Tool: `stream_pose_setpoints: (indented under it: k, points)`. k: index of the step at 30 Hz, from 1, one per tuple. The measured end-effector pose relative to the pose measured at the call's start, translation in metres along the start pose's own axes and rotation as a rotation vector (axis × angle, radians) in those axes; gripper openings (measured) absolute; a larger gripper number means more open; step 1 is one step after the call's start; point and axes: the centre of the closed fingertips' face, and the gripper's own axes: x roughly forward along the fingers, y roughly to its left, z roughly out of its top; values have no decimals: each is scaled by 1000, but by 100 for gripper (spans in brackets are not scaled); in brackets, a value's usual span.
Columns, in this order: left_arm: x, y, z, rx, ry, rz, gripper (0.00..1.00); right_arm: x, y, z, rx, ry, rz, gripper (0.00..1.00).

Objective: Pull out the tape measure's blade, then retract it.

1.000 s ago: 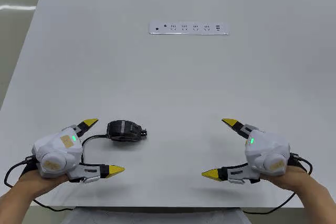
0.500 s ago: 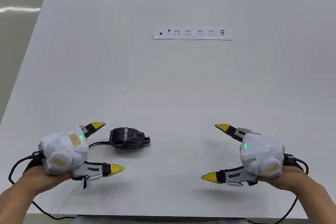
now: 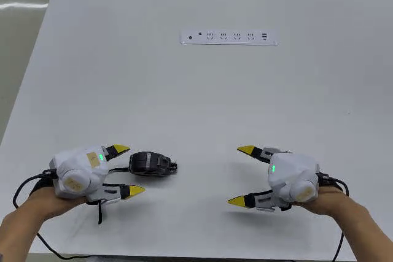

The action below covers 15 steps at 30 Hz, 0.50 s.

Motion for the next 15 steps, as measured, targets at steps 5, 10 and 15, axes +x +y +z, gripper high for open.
stream_pose_setpoints:
  k: [5,10,15]
  points:
    - [3,3,-2,27,29,-21,47,12,1,6,-12,3,31,63]
    - [6,6,-1,64,59,-35,41,25,1,11,-18,0,52,58]
    - [11,6,-1,87,83,-62,38,41,0,21,-37,-8,79,54]
